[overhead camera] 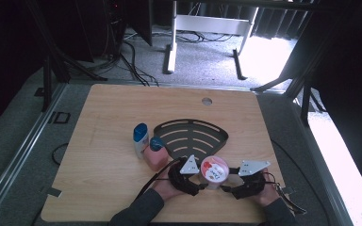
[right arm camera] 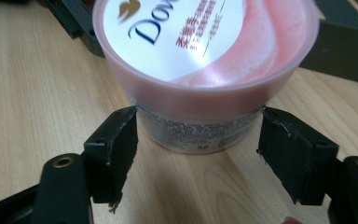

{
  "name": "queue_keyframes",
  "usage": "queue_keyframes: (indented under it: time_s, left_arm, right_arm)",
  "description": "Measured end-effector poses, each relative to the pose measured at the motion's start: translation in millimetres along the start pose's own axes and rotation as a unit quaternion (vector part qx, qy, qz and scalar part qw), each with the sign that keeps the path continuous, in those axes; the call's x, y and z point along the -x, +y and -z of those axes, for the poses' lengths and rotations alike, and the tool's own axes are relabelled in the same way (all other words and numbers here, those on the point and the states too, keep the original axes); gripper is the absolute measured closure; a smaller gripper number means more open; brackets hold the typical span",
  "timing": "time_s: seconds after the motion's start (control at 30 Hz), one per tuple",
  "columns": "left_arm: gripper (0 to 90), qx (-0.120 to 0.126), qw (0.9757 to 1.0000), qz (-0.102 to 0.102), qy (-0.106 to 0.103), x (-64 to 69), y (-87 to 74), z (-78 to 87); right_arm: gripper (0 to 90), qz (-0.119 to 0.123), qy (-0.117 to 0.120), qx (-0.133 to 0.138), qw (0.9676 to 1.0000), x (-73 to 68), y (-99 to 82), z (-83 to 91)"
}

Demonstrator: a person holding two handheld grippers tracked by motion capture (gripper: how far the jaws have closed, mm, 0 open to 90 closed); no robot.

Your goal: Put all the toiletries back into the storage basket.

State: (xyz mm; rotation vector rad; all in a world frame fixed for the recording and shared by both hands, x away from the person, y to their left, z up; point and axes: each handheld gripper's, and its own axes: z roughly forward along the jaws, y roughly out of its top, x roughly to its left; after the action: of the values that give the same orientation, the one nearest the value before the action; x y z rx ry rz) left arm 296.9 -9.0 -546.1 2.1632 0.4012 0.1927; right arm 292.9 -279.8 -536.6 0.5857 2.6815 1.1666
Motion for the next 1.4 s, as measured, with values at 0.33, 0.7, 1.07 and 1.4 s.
queue_keyframes:
  time_s: [0.33, 0.7, 1.07, 1.4]
  left_arm:
    - [26.5, 0.005, 1.0000, -0.006, 0.005, 0.0, 1.7, 3.4]
    - [26.5, -0.001, 0.9999, -0.008, 0.007, 1.6, 1.7, 5.8]
    - [26.5, -0.003, 0.9999, -0.006, 0.008, 3.4, 2.8, 7.9]
    - [26.5, -0.002, 0.9999, -0.009, 0.013, 4.5, 8.1, 11.1]
  right_arm:
    - [27.8, 0.006, -0.003, 0.018, 0.9998, -0.2, 4.7, 5.8]
    - [28.3, 0.007, -0.008, 0.008, 0.9999, -4.3, 8.7, 5.3]
    - [28.4, 0.015, -0.014, 0.006, 0.9998, -7.7, 11.1, 7.0]
    - [28.3, 0.017, -0.014, 0.016, 0.9996, -7.3, 13.2, 10.9]
